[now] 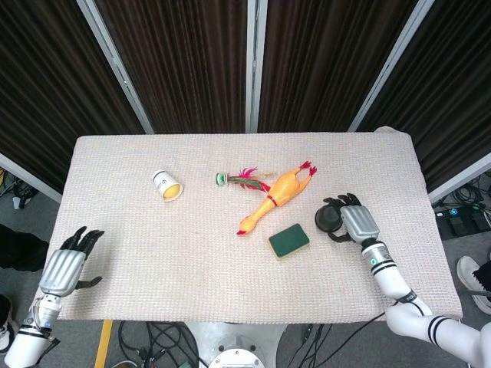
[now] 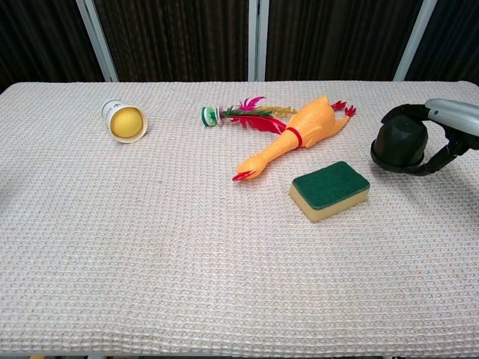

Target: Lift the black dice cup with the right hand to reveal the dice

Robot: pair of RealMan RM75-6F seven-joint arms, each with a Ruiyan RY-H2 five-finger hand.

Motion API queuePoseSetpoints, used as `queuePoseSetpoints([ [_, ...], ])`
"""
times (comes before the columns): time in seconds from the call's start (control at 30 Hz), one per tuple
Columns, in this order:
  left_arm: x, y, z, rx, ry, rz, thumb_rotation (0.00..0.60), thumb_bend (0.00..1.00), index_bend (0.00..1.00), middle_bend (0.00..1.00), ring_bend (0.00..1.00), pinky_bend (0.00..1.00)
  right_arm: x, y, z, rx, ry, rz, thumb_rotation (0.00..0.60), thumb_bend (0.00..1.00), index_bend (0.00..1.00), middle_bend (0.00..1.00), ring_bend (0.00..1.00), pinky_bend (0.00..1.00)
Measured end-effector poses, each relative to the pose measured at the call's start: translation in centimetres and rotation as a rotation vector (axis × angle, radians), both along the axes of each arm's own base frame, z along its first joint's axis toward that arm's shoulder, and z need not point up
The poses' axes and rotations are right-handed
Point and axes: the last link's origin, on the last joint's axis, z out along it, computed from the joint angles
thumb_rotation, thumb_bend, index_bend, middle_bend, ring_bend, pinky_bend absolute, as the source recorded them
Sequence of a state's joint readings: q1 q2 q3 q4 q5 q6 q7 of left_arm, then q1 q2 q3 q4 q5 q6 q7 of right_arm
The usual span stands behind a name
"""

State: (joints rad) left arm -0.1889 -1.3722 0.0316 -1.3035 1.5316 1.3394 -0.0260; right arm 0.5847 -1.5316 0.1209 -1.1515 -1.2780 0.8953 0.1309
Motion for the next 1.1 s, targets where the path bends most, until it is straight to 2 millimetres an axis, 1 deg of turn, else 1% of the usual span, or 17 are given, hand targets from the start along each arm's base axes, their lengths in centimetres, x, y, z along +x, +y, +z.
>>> queuePoseSetpoints([
  [0.13,-0.1,0.0,0.0,0.005,-0.003,0.000,0.600,0.03,0.09,0.11,0.02,0.21,-0.2,0.1,-0.7,0.011,0.006,-0.001,0.600,0.26,0.17,0.41,0.08,0.00],
  [0.2,-0.1,0.0,0.0,0.005,-0.002,0.000,0.600,0.03,0.09,0.11,0.02,0.21,-0.3,0.1,-0.8,0.011,0.006,-0.003,0.600,0.24,0.17,0.41,0.08,0.00],
  [0.53,-0.6,0.0,-0.1,0.004,-0.009,0.012,0.600,0.03,0.09,0.11,0.02,0.21,-1.0,0.2,-1.6,0.025,0.030,-0.013,0.600,0.21,0.15,0.40,0.06,0.00],
  [0.67,-0.6,0.1,-0.1,0.004,-0.008,0.013,0.600,0.03,0.09,0.11,0.02,0.21,-1.0,0.1,-1.9,0.031,0.033,-0.013,0.600,0.14,0.14,0.38,0.05,0.00],
  [0.77,-0.6,0.2,-0.1,0.006,-0.008,0.011,0.600,0.03,0.09,0.11,0.02,0.21,-0.9,0.1,-2.0,0.033,0.038,-0.009,0.600,0.11,0.13,0.37,0.04,0.00],
  [0.87,-0.6,0.2,-0.1,0.005,-0.009,0.010,0.600,0.03,0.09,0.11,0.02,0.21,-0.9,0.1,-2.0,0.040,0.047,-0.006,0.600,0.05,0.07,0.31,0.01,0.00],
  [0.93,-0.5,0.2,-0.1,0.004,-0.010,0.009,0.600,0.03,0.09,0.11,0.02,0.21,-0.8,0.2,-2.0,0.049,0.052,-0.005,0.600,0.00,0.01,0.21,0.00,0.00],
  [1.03,-0.5,0.2,-0.1,0.004,-0.010,0.007,0.600,0.03,0.09,0.11,0.02,0.21,-0.6,0.2,-1.7,0.054,0.054,-0.001,0.600,0.00,0.00,0.14,0.00,0.00],
  [1.1,-0.4,0.2,0.0,0.006,-0.011,0.005,0.600,0.03,0.09,0.11,0.02,0.21,-0.5,0.3,-1.5,0.053,0.053,0.001,0.600,0.00,0.00,0.12,0.00,0.00],
])
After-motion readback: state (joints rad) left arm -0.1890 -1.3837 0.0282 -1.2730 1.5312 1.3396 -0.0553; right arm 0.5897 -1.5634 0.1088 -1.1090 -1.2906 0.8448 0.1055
